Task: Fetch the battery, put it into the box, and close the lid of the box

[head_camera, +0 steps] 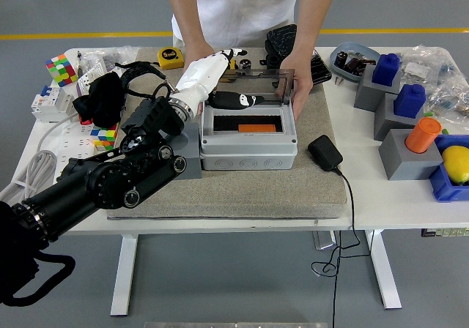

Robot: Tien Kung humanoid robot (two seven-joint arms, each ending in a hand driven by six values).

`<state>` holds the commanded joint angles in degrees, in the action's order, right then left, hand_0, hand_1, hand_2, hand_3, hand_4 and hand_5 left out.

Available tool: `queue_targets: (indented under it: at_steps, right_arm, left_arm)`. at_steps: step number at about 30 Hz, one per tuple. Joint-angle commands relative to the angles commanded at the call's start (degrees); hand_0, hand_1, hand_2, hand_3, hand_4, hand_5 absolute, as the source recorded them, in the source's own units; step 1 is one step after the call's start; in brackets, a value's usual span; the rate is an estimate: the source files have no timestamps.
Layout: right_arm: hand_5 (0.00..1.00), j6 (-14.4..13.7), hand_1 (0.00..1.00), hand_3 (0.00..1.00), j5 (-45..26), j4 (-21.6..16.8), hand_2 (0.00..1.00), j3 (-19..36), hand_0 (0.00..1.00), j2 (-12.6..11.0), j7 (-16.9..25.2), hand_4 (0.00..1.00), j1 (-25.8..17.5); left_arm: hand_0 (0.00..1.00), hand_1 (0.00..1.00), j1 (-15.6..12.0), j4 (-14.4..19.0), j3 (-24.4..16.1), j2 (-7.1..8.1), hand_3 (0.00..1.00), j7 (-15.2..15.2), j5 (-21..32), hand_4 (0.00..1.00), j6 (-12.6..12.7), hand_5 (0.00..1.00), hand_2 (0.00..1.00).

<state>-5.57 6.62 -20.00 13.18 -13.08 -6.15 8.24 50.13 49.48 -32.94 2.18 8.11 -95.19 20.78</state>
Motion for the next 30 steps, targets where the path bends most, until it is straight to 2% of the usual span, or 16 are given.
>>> queue_targets:
  at_steps: [2,16,20,30]
  right_arm:
    - [0.659,-0.02,0.693,0.767,0.25,-0.08,0.724,0.30,0.644,-0.02,0.01,0.998,-0.12]
    - [0.660,-0.14,0.692,0.767,1.81,-0.57,0.723,2.76,0.645,0.12,0.09,0.998,-0.58]
    - [0.660,-0.15,0.692,0.767,1.79,-0.58,0.723,2.99,0.644,0.15,0.13,0.998,-0.70]
    - [0.660,-0.30,0.693,0.767,2.22,-0.76,0.723,3.93,0.644,0.13,0.35,0.998,-0.95]
  left_arm:
    - [0.757,0.817,-0.20,0.97,-0.06,0.28,0.845,0.43,-0.32,0.998,-0.27,0.542,0.790]
    - [0.725,0.795,-2.46,8.62,-0.19,2.10,0.818,2.22,-1.74,0.998,-1.15,0.536,0.765]
    - [0.713,0.782,-3.26,9.94,0.18,3.17,0.809,2.70,-1.85,0.998,-1.42,0.533,0.758]
    - [0.697,0.765,-7.19,18.10,0.61,7.69,0.804,4.75,-2.06,0.998,-2.66,0.530,0.745]
